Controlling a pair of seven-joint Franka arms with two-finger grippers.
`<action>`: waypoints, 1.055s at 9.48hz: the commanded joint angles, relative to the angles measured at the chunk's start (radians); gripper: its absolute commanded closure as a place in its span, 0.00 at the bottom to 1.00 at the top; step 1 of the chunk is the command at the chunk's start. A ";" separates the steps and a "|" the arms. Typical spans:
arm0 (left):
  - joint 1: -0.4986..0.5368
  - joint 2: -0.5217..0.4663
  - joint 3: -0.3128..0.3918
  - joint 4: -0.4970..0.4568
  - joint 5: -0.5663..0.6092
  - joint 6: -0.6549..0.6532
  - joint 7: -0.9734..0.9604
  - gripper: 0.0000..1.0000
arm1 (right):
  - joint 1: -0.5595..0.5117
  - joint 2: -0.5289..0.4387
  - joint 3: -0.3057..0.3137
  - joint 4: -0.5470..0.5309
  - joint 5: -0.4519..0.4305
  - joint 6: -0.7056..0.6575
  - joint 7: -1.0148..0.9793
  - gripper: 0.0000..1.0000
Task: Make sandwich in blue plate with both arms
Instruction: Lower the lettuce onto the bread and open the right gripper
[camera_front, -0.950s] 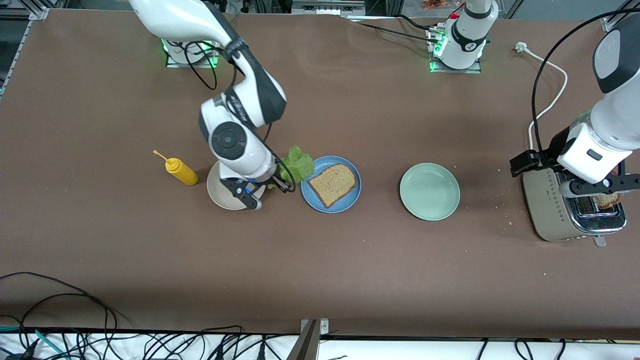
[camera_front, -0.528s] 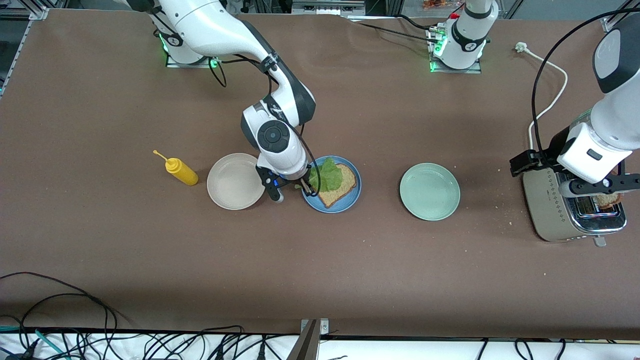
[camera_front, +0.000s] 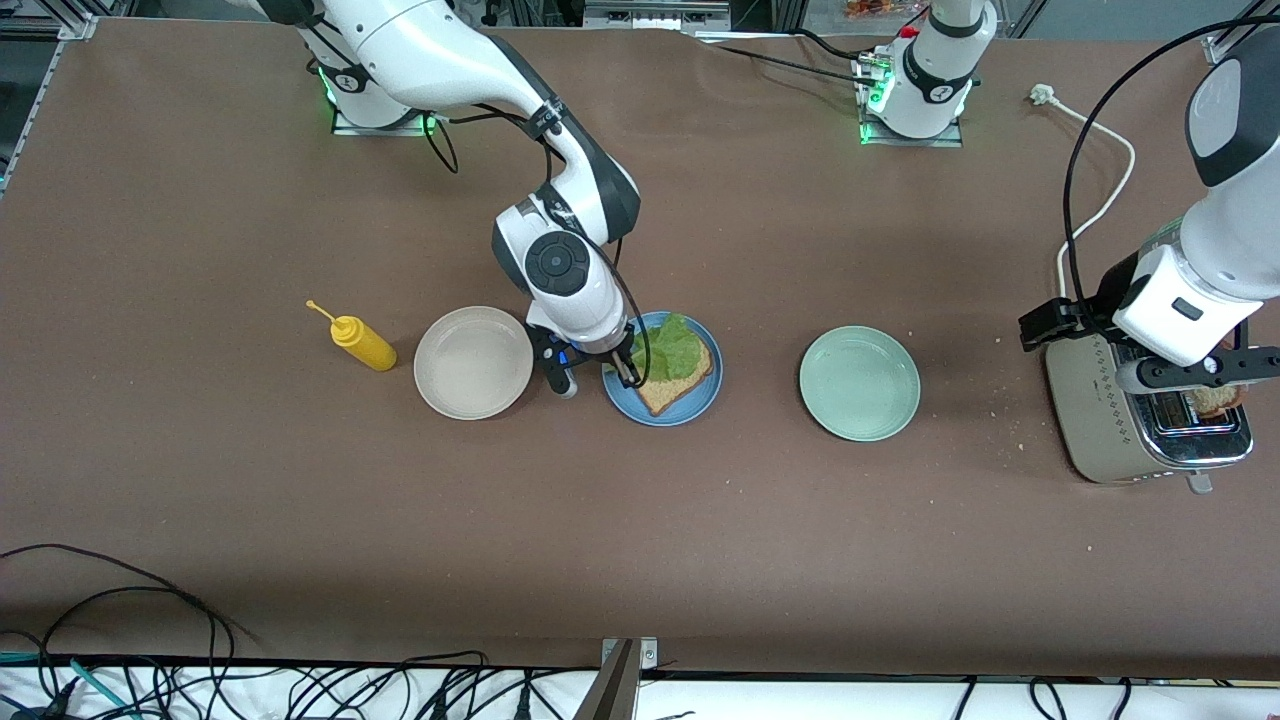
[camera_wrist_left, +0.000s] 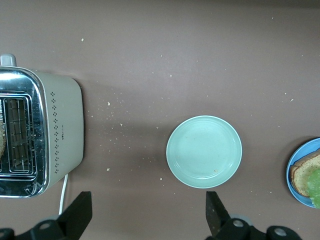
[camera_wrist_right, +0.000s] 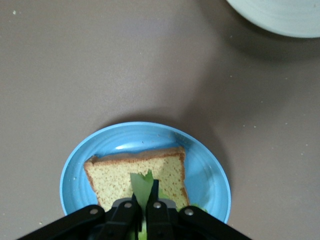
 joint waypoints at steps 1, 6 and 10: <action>0.002 0.005 -0.005 0.023 0.031 -0.024 0.018 0.00 | 0.003 0.010 0.005 0.021 -0.016 0.008 0.014 0.01; 0.002 0.007 -0.005 0.023 0.031 -0.024 0.020 0.00 | 0.008 -0.016 -0.004 0.024 -0.225 0.016 -0.053 0.00; 0.003 0.007 -0.005 0.023 0.031 -0.024 0.021 0.00 | 0.000 -0.082 -0.061 0.024 -0.294 -0.232 -0.529 0.00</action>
